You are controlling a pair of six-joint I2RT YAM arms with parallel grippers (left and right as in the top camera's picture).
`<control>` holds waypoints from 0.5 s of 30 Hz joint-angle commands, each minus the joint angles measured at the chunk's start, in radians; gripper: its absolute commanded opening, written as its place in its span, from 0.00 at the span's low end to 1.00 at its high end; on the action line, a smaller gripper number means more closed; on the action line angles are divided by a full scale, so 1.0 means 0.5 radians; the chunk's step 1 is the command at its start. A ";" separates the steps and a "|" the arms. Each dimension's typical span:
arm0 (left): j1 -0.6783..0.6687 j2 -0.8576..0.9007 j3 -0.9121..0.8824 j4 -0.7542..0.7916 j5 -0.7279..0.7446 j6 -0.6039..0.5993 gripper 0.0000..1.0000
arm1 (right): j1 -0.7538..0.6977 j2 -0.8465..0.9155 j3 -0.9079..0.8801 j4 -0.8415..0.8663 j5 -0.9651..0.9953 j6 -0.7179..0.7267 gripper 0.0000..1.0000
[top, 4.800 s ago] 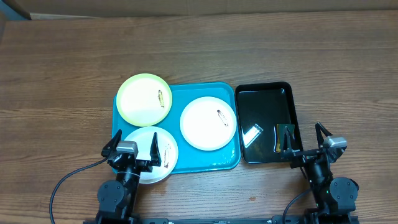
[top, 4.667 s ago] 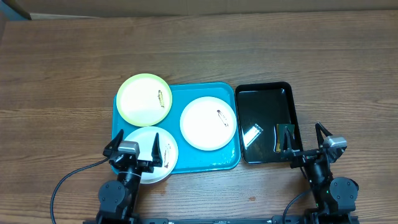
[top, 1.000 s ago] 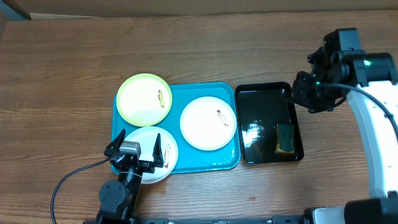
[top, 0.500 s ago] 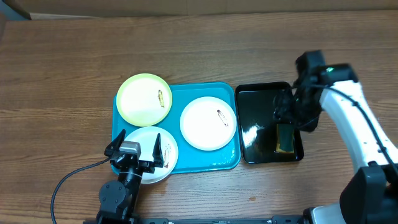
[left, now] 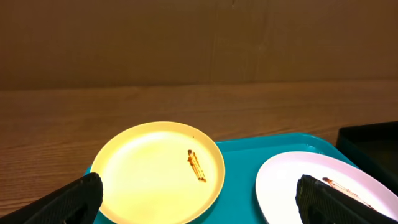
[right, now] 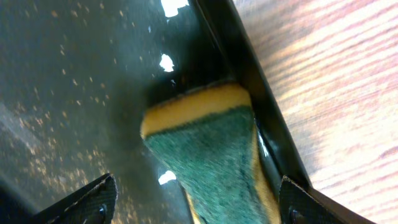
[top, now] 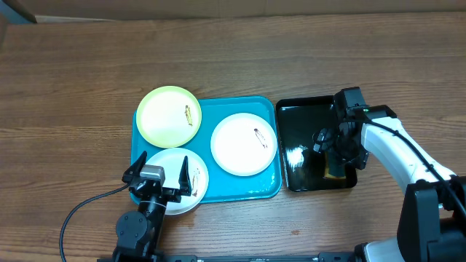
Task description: Clean dirty plates on tray and stack at the side
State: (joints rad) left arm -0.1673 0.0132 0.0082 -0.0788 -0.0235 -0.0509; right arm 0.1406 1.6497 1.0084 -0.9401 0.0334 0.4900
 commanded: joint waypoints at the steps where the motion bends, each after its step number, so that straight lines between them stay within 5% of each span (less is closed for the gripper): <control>1: -0.007 -0.014 -0.007 0.005 -0.005 0.028 1.00 | 0.009 0.002 -0.038 0.073 0.133 0.017 0.83; 15: -0.007 -0.014 -0.007 0.005 -0.004 0.028 1.00 | 0.009 0.002 -0.108 0.081 -0.117 0.018 0.66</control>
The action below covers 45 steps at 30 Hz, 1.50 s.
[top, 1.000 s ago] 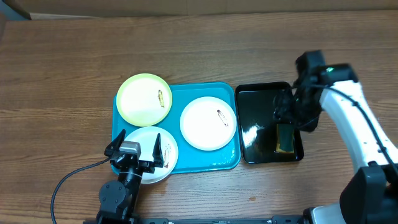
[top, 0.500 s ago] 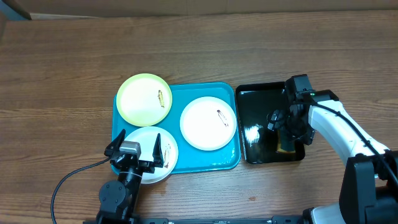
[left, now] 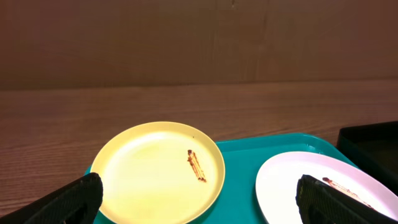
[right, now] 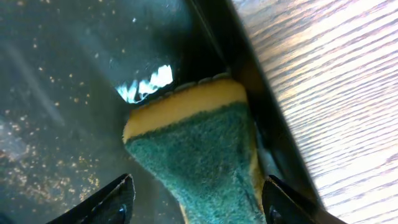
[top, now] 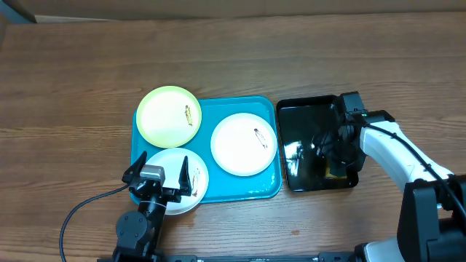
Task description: Clean dirty plates on tray and stack at the side
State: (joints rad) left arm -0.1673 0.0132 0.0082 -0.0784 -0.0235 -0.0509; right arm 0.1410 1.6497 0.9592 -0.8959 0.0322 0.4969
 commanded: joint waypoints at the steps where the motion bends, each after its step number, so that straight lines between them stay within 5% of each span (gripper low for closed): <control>1: -0.007 -0.014 -0.007 0.004 -0.005 0.028 0.99 | 0.008 0.002 -0.009 -0.012 -0.129 0.003 0.66; 14: -0.007 -0.014 -0.007 0.004 -0.004 0.028 1.00 | -0.014 -0.050 0.673 -0.564 -0.041 -0.132 0.66; 23: -0.007 -0.014 -0.007 0.004 -0.005 0.028 1.00 | -0.244 -0.041 0.462 -0.407 0.081 0.073 0.64; 31: -0.007 -0.014 -0.007 0.004 -0.005 0.028 1.00 | -0.369 -0.041 0.190 -0.225 -0.039 0.078 0.51; 37: -0.007 -0.014 -0.007 0.004 -0.005 0.028 1.00 | -0.366 -0.041 0.175 -0.234 -0.051 0.078 0.25; 45: -0.007 -0.014 -0.007 0.004 -0.005 0.028 1.00 | -0.366 -0.041 0.175 -0.296 -0.053 0.061 0.38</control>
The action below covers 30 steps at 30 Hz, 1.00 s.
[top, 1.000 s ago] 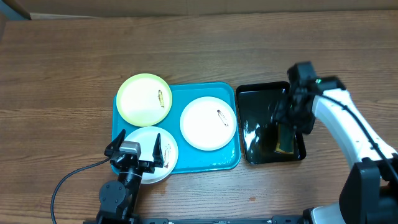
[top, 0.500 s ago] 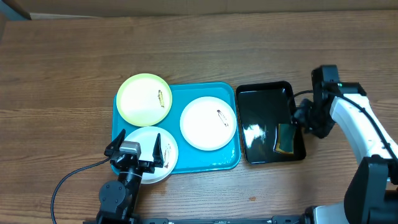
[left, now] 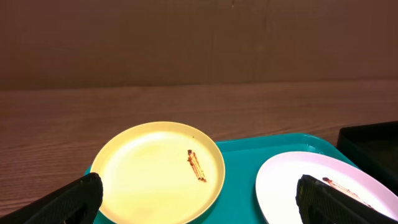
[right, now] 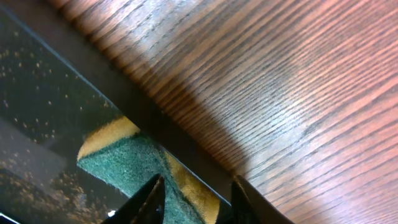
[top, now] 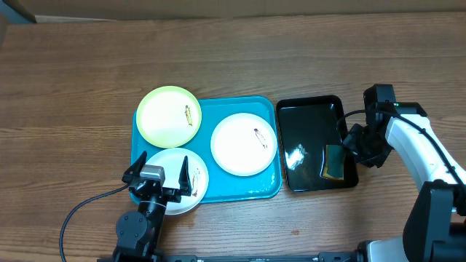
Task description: Clean dirty plates on tray and stack at the side
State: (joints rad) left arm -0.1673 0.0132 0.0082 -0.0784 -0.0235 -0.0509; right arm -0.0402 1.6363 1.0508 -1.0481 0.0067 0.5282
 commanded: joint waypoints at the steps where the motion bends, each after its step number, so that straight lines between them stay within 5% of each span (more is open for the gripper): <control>1: -0.007 -0.014 -0.007 0.004 -0.005 0.028 1.00 | -0.004 -0.014 -0.008 0.015 -0.002 -0.001 0.39; 30: -0.007 -0.014 -0.007 0.004 -0.005 0.028 1.00 | 0.003 -0.014 -0.009 -0.005 -0.069 -0.082 0.38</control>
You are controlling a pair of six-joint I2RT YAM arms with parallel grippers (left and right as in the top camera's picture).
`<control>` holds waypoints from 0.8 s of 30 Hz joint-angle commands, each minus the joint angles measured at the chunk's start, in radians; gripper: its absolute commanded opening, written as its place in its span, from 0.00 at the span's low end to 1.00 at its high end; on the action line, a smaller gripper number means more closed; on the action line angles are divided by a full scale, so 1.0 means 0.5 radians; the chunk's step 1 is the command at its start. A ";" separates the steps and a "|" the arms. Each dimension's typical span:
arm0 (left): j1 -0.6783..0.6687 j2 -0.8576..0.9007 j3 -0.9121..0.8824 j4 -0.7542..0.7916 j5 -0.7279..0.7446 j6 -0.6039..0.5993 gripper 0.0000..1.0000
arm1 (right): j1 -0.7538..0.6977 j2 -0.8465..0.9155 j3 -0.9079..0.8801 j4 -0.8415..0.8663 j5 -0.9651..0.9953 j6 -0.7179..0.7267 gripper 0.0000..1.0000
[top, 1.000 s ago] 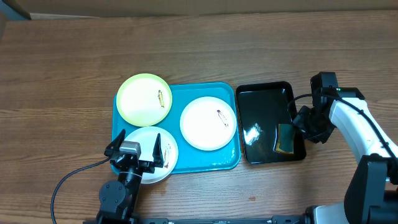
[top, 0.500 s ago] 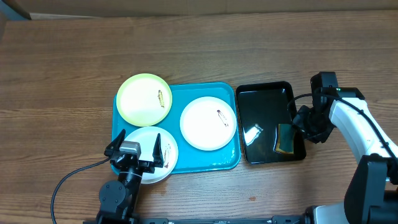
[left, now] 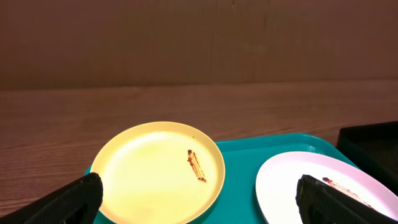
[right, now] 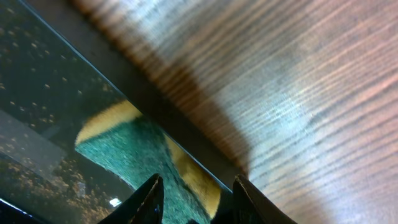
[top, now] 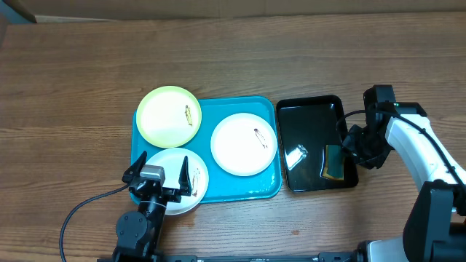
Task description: Clean dirty plates on tray and stack at the side
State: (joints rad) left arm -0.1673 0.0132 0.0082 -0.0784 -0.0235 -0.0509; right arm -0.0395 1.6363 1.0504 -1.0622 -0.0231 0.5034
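A teal tray (top: 269, 185) holds a yellow-green plate (top: 169, 116) with a brown smear, a white plate (top: 244, 143) with a dark streak, and a second white plate (top: 200, 191) at the front left. My left gripper (top: 162, 178) hovers open over that front plate, facing the yellow-green plate (left: 158, 171). In the black bin (top: 313, 109) a green-and-yellow sponge (top: 335, 161) lies against the right wall. My right gripper (right: 198, 196) reaches over that wall, its fingers narrowed onto the end of the sponge (right: 137, 155).
The wood table (top: 73, 87) stretches left of and behind the tray. A brown cardboard wall (left: 186, 37) closes the far side. A black cable (top: 80, 211) runs along the front left. The bin's bottom is wet and speckled.
Hardly anything has moved. The right wrist view sits a little closer to the sponge, with the same finger gap. The glint on the bin's wet bottom has changed shape. The left arm is still.
My right gripper was wide open inside the bin over the sponge. Half a second later its fingers stood closer together there. By a second ago the wrist was out past the bin's right wall, fingers narrow around the sponge's end, as now. The left arm and plates never moved.
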 commanded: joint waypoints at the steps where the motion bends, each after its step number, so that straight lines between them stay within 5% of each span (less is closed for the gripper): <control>1: -0.007 -0.014 -0.007 0.004 -0.004 0.028 1.00 | 0.002 -0.014 -0.008 0.056 -0.009 -0.038 0.35; 7: -0.007 -0.014 -0.007 0.004 -0.005 0.028 1.00 | 0.002 -0.014 -0.008 0.111 -0.008 -0.073 0.10; 24: -0.007 -0.014 -0.007 0.004 -0.005 0.028 1.00 | -0.006 -0.014 -0.008 0.194 0.103 -0.072 0.13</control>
State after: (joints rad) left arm -0.1673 0.0132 0.0082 -0.0784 -0.0238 -0.0509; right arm -0.0395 1.6363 1.0504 -0.9836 -0.0055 0.4702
